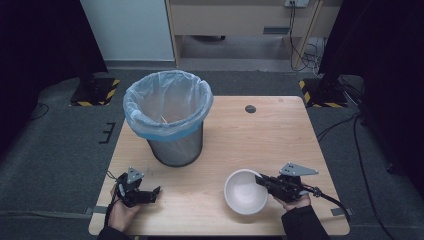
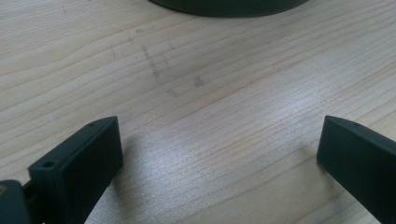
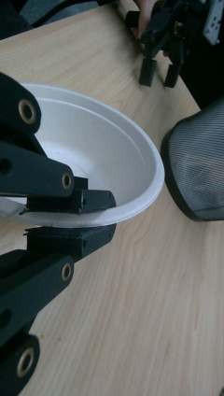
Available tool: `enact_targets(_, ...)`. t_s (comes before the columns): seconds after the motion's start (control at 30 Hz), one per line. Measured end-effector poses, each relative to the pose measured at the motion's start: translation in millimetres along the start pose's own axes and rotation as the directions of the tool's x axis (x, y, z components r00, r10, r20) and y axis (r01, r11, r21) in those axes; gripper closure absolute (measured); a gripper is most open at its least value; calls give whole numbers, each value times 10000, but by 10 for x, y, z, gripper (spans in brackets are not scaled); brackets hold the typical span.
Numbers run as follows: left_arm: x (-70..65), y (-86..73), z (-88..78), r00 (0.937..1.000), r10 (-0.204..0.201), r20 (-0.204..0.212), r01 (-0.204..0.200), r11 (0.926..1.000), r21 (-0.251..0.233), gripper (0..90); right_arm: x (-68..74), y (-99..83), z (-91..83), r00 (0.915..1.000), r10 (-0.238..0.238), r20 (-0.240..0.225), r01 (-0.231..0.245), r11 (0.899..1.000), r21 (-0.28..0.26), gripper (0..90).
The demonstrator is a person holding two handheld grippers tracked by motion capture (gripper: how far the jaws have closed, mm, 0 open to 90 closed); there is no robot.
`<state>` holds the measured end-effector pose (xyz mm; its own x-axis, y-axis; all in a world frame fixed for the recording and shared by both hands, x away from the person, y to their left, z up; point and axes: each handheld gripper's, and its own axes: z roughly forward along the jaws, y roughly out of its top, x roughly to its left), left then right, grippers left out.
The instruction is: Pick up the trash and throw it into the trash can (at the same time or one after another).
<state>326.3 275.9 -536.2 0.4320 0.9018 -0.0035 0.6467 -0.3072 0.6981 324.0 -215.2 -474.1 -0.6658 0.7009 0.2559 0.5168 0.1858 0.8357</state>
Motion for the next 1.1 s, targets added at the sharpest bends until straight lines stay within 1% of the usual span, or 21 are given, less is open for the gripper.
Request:
enact_targets(0.2,0,0,0,10000,-2,-1,2,10000,-1,0,-59,76,-100,9996,117,263,-100,9978,-650,835)
enact_targets(0.33,0,0,0,10000,-1,-1,1,10000,-1,0,-112,126,-153,9988,322,377,-279,9935,-1106,835)
enact_targets(0.43,0,0,0,10000,-2,-2,2,10000,-1,0,-165,193,-194,9971,463,606,-364,9873,-1548,835)
enact_targets(0.53,0,0,0,10000,-2,-2,2,10000,-1,0,-228,265,-224,9934,682,926,-494,9803,-1912,835)
enact_targets(0.67,0,0,0,10000,0,-1,0,10000,2,0,-297,338,-254,9898,888,1112,-616,9718,-2278,835)
enact_targets(0.77,0,0,0,10000,2,0,-2,10000,1,0,-335,388,-309,9884,1014,1132,-685,9622,-2636,835)
enact_targets(0.83,0,0,0,10000,-2,-1,2,10000,0,0,-362,423,-362,9868,1026,1255,-636,9571,-2827,835)
enact_targets(0.93,0,0,0,10000,0,-1,0,10000,-2,0,-436,494,-469,9832,1256,1328,-753,9403,-3318,835)
enact_targets(0.97,0,0,0,10000,0,-1,0,10000,-1,0,-454,514,-498,9818,1299,1385,-754,9362,-3433,835)
enact_targets(1.1,0,0,0,10000,-1,0,1,10000,0,0,-505,568,-570,9782,1388,1548,-725,9255,-3717,835)
